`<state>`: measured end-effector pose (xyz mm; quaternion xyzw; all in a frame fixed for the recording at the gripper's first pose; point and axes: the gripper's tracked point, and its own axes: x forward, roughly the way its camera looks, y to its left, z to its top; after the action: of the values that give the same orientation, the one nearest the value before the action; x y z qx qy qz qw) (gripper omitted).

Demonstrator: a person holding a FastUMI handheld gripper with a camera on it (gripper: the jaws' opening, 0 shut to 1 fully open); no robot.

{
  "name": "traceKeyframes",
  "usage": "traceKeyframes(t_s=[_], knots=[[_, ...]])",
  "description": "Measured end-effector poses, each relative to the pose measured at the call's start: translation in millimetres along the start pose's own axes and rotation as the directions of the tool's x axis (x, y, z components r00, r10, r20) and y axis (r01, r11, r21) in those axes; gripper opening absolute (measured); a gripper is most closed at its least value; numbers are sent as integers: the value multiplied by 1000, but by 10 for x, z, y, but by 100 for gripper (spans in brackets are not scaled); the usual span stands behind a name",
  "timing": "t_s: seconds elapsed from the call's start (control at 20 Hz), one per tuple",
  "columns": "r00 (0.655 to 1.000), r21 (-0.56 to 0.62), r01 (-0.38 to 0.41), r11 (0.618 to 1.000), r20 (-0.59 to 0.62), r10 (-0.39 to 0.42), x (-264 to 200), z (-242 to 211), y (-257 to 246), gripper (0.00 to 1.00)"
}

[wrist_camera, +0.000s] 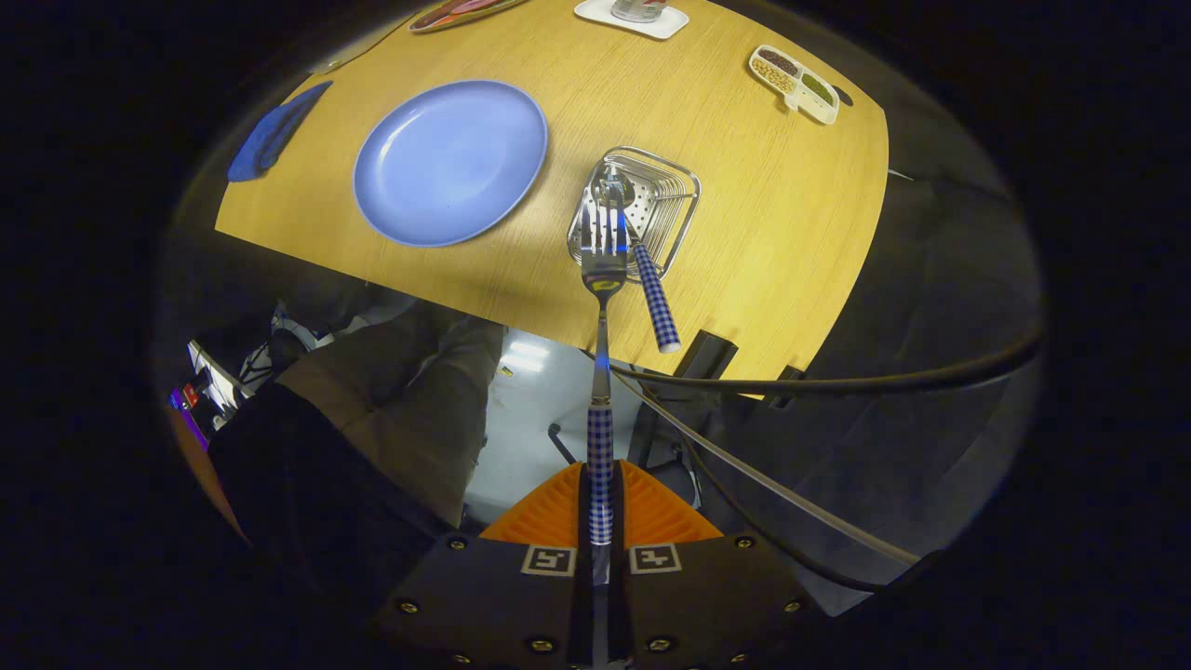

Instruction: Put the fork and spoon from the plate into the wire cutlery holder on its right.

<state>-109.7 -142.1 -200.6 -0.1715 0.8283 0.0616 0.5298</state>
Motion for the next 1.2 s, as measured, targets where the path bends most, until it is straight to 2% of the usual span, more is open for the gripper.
traceKeyframes(t_s=[0.25, 0.55, 0.8, 1.0, 1.2], knots=[[994, -73, 58, 996, -85, -64, 62, 94, -197, 7], [985, -108, 80, 991, -144, -95, 75, 178, -319, 7], [972, -116, 78, 990, -211, -101, 132, 224, -387, 7], [956, -90, 36, 995, -287, -60, 210, 338, -353, 7], [938, -111, 38, 993, -338, -74, 245, 455, -372, 7]])
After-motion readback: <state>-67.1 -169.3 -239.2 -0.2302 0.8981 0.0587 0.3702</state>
